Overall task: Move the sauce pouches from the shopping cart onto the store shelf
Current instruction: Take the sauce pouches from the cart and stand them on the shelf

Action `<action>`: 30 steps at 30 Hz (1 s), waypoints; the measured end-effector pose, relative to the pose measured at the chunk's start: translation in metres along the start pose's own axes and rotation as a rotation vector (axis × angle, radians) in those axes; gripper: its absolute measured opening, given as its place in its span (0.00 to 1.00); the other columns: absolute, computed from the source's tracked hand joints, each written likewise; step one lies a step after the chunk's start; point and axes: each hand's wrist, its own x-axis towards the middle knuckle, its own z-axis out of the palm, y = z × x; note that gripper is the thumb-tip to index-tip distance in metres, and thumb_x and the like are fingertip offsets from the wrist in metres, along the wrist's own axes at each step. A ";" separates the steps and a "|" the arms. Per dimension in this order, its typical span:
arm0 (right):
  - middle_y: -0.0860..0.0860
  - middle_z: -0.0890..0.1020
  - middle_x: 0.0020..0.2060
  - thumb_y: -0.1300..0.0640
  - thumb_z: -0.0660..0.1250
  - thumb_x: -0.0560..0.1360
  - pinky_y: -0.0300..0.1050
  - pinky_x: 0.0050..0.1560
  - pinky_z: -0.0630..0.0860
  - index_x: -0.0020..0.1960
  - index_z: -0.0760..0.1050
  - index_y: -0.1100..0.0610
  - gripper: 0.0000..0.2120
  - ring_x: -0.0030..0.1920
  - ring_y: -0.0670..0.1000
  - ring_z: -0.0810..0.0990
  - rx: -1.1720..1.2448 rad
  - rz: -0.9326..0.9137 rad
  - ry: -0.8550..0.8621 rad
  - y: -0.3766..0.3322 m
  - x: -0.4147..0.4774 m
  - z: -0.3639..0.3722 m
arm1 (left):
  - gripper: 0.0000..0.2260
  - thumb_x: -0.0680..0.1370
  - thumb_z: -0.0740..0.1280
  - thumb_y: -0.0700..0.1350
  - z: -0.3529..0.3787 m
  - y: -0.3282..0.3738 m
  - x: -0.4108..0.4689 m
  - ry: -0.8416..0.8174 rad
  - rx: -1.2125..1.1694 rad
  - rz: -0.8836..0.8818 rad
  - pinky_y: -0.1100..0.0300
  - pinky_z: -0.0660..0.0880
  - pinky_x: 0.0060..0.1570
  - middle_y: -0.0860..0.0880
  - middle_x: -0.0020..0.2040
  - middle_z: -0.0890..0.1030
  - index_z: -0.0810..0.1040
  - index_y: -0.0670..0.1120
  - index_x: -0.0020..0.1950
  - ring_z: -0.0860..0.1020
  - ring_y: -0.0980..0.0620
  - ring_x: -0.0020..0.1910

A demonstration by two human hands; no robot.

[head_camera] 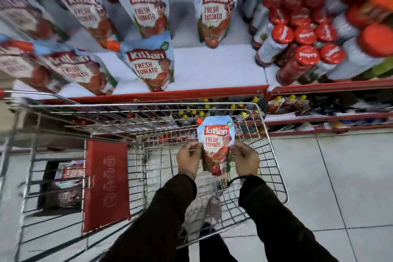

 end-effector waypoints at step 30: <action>0.59 0.84 0.45 0.64 0.70 0.73 0.64 0.57 0.79 0.47 0.80 0.56 0.05 0.49 0.60 0.84 0.191 -0.453 -0.033 -0.222 0.049 -0.023 | 0.07 0.79 0.62 0.39 -0.026 0.237 0.026 0.249 -0.120 0.499 0.68 0.68 0.40 0.39 0.54 0.81 0.76 0.37 0.53 0.77 0.48 0.47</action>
